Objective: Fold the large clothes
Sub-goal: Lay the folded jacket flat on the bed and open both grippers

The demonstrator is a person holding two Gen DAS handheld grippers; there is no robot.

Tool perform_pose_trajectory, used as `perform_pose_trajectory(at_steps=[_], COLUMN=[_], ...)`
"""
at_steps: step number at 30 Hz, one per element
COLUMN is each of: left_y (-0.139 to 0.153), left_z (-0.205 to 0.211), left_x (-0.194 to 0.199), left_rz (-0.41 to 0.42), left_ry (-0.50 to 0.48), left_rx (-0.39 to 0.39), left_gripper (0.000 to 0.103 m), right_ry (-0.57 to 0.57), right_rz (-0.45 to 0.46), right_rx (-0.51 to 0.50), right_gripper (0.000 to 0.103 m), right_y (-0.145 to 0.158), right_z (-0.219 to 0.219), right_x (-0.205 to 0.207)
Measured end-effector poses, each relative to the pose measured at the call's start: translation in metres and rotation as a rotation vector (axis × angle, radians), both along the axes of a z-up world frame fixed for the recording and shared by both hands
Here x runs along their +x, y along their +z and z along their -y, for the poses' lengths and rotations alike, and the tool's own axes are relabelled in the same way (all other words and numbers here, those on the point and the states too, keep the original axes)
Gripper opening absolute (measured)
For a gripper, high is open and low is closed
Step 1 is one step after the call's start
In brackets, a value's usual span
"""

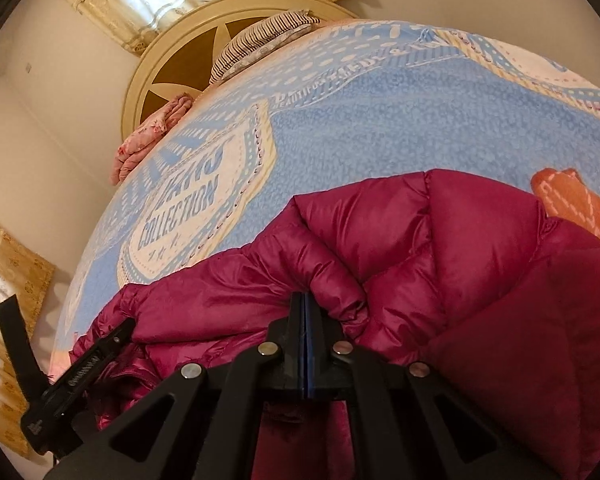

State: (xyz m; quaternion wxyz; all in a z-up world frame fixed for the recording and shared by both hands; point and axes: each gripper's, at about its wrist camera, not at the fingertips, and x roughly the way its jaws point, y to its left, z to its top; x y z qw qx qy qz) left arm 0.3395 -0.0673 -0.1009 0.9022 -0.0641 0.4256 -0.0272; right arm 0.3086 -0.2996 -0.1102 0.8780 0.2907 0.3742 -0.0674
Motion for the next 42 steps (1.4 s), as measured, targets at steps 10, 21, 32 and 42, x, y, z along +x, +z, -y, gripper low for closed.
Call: perform_pose_trajectory(at_steps=[10, 21, 32, 42], left_y=[0.078, 0.071, 0.013, 0.003], left_z=[-0.061, -0.183, -0.189, -0.164], left_x=[-0.102, -0.275, -0.355, -0.375], left_rz=[0.097, 0.109, -0.016, -0.037], left_ry=[-0.177, -0.225, -0.31, -0.255], left_rx=[-0.001, -0.078, -0.082, 0.082], left_gripper=[0.087, 0.091, 0.091, 0.091], right_ry=[0.051, 0.052, 0.08, 0.026], right_rz=[0.113, 0.098, -0.025, 0.116], right_rx=[-0.032, -0.174, -0.106, -0.036], right_gripper=[0.002, 0.002, 0.003, 0.069], right_y=[0.087, 0.103, 0.04, 0.045], right_z=[-0.007, -0.019, -0.043, -0.067], right_x=[-0.108, -0.342, -0.458, -0.475])
